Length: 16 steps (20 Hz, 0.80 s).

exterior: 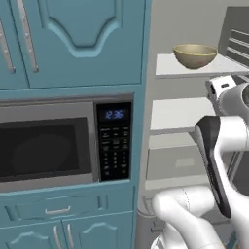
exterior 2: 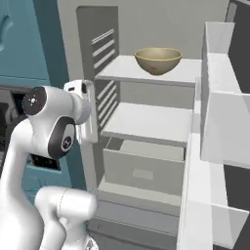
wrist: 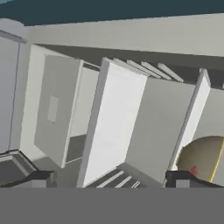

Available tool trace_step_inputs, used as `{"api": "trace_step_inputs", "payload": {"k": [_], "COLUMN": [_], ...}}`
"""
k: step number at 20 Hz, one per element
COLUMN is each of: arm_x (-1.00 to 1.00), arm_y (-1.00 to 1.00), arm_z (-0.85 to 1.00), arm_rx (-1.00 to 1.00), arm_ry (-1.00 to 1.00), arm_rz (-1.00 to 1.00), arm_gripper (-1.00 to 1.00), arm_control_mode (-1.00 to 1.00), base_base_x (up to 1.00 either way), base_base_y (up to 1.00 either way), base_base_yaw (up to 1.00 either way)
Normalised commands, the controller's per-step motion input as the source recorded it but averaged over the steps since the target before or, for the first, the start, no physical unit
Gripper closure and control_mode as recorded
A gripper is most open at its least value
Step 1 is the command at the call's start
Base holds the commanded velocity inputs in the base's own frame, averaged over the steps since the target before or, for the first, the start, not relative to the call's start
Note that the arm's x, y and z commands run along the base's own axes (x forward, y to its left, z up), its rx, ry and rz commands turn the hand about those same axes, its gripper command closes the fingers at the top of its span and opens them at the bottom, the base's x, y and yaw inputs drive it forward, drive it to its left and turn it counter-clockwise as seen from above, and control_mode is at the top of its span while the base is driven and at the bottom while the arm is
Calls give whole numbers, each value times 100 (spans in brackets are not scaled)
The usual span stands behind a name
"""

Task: Move the cup from next to the sink to the open cabinet. Then, move the bowl with the bell pepper to the fridge to clear the area for faucet cleaning.

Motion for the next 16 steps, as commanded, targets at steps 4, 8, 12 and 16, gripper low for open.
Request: {"api": "trace_step_inputs", "payload": {"k": [4, 8, 12, 16], "arm_x": [0, 0, 0, 0], "arm_y": [0, 0, 0, 0], "arm_z": [0, 0, 0, 0], "arm_rx": [0, 0, 0, 0], "arm_ry": [0, 0, 0, 0], "arm_rz": [0, 0, 0, 0], "arm_gripper": [-100, -100, -100, -100], "arm_control_mode": [100, 100, 100, 100], "base_base_x": [-63, -34, -3, 0], "base_base_y": [8, 19, 43, 52], "base_base_yaw": [70, 77, 86, 89]}}
